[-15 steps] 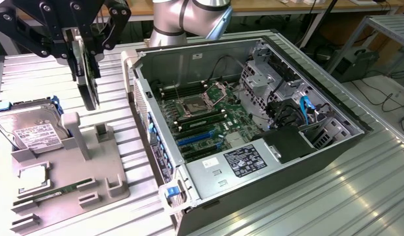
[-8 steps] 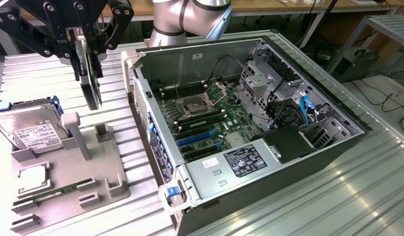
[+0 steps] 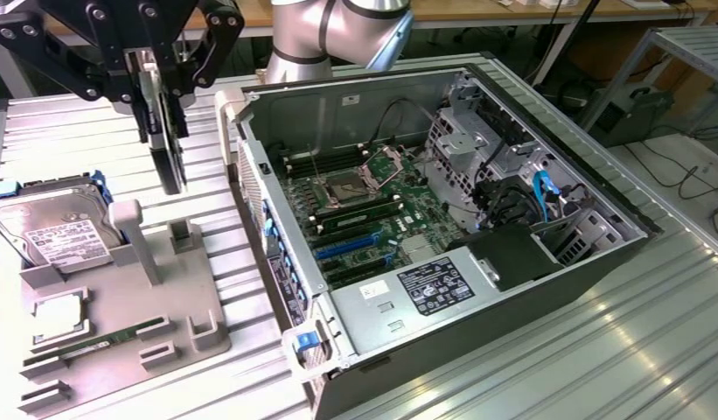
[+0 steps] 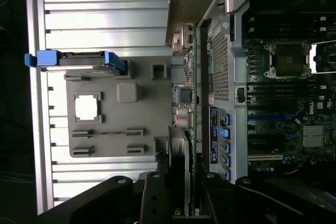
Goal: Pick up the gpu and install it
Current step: 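Pick up the gpu and move the gpu toward the slot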
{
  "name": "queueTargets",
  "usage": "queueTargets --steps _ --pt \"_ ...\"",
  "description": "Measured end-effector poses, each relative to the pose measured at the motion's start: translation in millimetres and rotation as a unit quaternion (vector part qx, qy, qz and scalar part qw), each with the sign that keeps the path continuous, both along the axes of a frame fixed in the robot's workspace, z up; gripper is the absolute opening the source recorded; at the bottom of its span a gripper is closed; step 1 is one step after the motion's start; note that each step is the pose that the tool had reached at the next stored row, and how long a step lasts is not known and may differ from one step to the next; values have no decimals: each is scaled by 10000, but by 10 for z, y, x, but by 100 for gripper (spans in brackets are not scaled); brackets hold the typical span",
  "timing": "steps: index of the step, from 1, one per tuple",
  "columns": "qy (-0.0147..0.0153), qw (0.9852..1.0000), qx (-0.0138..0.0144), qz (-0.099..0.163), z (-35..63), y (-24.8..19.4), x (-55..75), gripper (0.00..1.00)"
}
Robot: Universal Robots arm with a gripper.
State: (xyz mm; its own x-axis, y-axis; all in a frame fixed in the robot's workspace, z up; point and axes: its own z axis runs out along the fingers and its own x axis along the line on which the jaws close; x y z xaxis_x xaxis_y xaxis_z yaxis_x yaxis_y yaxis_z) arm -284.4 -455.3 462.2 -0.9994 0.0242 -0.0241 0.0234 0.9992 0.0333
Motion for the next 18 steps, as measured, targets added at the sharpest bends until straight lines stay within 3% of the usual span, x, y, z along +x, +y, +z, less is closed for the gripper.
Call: queueTargets --steps 18 --pt "0 10000 0 0 0 0 69 28"
